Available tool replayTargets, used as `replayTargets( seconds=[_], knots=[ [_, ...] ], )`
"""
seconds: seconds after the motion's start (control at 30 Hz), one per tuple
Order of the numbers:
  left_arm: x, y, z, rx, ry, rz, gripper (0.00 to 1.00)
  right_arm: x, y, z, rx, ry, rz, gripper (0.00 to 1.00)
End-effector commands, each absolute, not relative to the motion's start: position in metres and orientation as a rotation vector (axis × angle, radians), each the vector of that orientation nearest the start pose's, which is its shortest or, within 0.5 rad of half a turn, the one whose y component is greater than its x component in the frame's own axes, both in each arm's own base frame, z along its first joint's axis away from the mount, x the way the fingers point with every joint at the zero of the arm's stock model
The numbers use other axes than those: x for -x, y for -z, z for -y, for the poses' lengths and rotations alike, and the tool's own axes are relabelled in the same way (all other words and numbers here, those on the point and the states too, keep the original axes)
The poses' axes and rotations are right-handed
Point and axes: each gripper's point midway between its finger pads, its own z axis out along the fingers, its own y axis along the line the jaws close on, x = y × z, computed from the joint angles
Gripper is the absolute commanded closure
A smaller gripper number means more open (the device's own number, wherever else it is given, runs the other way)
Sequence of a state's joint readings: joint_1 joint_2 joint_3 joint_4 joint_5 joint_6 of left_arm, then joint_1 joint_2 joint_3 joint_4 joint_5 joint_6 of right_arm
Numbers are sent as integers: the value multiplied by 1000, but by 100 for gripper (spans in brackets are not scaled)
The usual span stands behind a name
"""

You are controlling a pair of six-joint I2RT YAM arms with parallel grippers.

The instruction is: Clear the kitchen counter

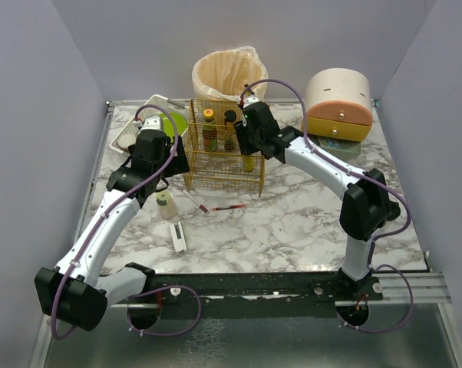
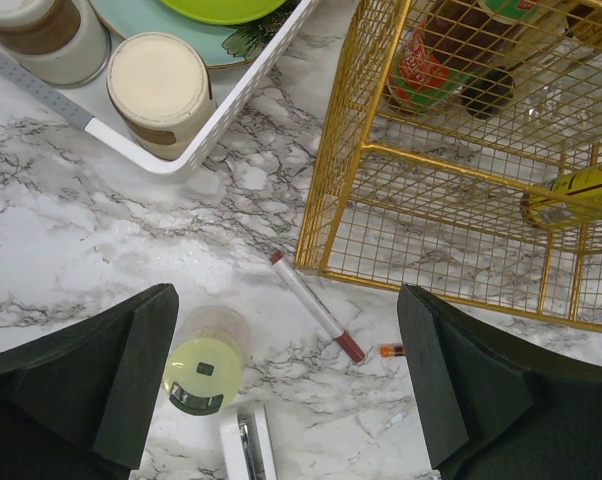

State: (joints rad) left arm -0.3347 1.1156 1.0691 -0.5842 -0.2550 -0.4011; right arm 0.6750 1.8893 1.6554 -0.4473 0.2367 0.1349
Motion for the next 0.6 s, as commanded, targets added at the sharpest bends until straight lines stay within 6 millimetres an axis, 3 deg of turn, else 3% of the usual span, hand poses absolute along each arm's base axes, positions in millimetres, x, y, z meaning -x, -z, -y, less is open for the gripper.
replayTargets(
  seconds=[0.0, 0.17, 0.3, 0.43, 0.57],
  knots=[
    [-320, -226, 75, 234, 120, -2144, 1, -429, -186, -301, 456, -193, -2161, 46],
    [-313, -225, 68, 261, 82, -2162, 1, -424, -210, -306, 461, -257, -2123, 42],
    [-298, -217, 59, 336, 48, -2207, 1, -412, -241, -318, 507, -383, -2047, 40],
    [-278, -197, 55, 432, 44, -2269, 1, -393, -268, -334, 592, -546, -1967, 38],
    [-262, -168, 51, 500, 16, -2336, 1, -379, -289, -335, 612, -617, -1904, 35]
  ],
)
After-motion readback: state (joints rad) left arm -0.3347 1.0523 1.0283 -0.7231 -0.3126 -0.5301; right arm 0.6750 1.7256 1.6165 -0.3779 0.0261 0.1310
